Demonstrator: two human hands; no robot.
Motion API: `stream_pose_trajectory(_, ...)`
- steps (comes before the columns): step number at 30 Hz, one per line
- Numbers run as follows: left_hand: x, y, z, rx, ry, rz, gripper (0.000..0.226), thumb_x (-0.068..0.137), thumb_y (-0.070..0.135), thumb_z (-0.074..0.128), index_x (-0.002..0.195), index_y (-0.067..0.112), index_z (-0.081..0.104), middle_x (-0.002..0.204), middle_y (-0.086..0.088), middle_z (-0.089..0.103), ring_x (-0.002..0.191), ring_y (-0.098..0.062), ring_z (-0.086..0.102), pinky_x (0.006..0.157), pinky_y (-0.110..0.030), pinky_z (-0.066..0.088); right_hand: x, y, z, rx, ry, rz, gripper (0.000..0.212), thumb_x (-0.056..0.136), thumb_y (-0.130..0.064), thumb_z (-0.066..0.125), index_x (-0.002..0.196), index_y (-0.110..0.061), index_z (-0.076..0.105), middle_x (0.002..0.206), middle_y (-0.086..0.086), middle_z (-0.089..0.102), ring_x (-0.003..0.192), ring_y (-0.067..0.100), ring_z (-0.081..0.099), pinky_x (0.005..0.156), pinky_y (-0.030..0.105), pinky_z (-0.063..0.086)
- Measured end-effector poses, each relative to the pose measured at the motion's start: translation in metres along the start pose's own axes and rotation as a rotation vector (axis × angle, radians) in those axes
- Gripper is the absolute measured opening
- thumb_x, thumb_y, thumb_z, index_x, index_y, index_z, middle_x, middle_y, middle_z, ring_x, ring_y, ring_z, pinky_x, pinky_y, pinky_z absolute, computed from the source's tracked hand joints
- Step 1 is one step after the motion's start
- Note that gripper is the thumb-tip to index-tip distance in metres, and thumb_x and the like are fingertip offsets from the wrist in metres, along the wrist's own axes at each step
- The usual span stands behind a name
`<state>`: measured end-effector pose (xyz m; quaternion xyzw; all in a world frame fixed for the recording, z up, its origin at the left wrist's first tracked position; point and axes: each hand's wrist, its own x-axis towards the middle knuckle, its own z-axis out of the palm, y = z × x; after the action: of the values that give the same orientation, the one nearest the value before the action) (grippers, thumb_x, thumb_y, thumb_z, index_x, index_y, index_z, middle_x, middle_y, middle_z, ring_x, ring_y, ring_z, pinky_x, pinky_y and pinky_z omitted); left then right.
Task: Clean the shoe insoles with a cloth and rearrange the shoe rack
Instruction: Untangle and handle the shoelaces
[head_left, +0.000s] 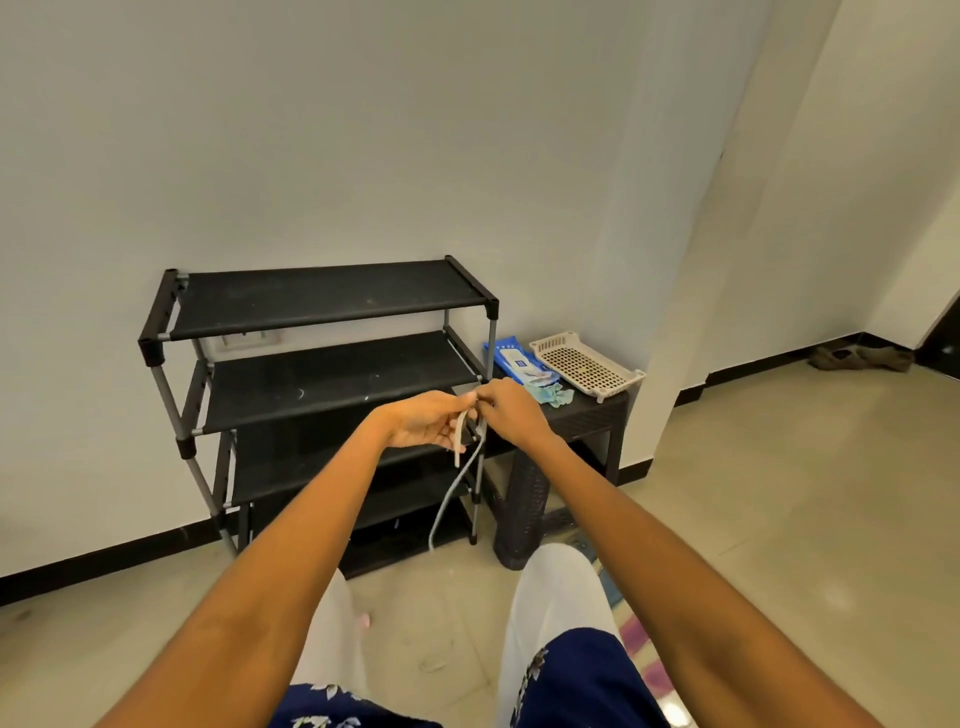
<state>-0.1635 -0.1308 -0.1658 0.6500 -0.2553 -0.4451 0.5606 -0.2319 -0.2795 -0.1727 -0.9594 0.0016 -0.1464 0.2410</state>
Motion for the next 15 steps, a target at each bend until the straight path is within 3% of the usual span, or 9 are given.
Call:
stream_pose_trajectory(2,0.003,0.0,0.005,0.037,0.023,-0.025,0.04,0.099,0.041,0.036,0.091,0.009,0.058,0.083,-0.009,0.064,0.077,-0.02,0.064,0.075,-0.033,0.057,-0.001,0.002,-0.002,0.01,0.039,-0.015,0.021,0.092,-0.014,0.05,0.088,-0.008,0.07,0.087,0.01,0.065,0.084,0.023,0.06,0.074,0.034,0.048)
stream_pose_trajectory(4,0.005,-0.002,0.008,0.044,0.071,0.034,0.041,0.1,0.04,0.035,0.085,0.009,0.057,0.083,-0.01,0.064,0.08,-0.022,0.062,0.078,-0.034,0.055,-0.001,0.0,-0.004,0.029,0.069,-0.023,0.022,0.093,-0.015,0.05,0.097,-0.007,0.07,0.093,0.01,0.063,0.087,0.019,0.057,0.077,0.031,0.047)
stream_pose_trajectory(6,0.005,0.0,0.011,-0.02,0.105,0.152,0.038,0.101,0.032,0.035,0.075,0.011,0.053,0.072,-0.006,0.058,0.074,-0.02,0.058,0.083,-0.038,0.051,-0.001,-0.001,-0.007,0.109,0.103,-0.016,0.023,0.094,-0.017,0.051,0.108,-0.011,0.069,0.095,0.008,0.062,0.087,0.013,0.054,0.076,0.024,0.042)
stream_pose_trajectory(8,0.003,0.004,0.012,-0.161,0.143,0.263,0.037,0.102,0.028,0.035,0.073,0.012,0.053,0.06,-0.002,0.051,0.063,-0.016,0.055,0.077,-0.034,0.051,-0.001,0.005,-0.008,0.187,0.093,0.015,0.022,0.095,-0.018,0.052,0.104,-0.011,0.07,0.087,0.002,0.062,0.081,0.01,0.054,0.071,0.019,0.038)
stream_pose_trajectory(12,0.004,0.015,0.008,-0.334,0.261,0.391,0.026,0.1,0.022,0.04,0.105,0.007,0.061,0.048,0.002,0.046,0.049,-0.01,0.052,0.064,-0.027,0.051,-0.005,0.008,-0.007,0.326,-0.032,0.146,0.031,0.097,-0.024,0.049,0.081,-0.004,0.066,0.064,-0.007,0.053,0.059,0.003,0.048,0.058,0.018,0.035)
stream_pose_trajectory(15,0.005,0.015,0.01,-0.238,0.149,0.295,0.028,0.1,0.015,0.04,0.122,0.006,0.055,0.057,-0.004,0.052,0.054,-0.013,0.057,0.065,-0.03,0.055,-0.004,0.0,-0.001,0.376,-0.032,0.174,0.028,0.098,-0.018,0.043,0.077,-0.01,0.061,0.068,-0.003,0.056,0.061,0.006,0.048,0.059,0.02,0.035)
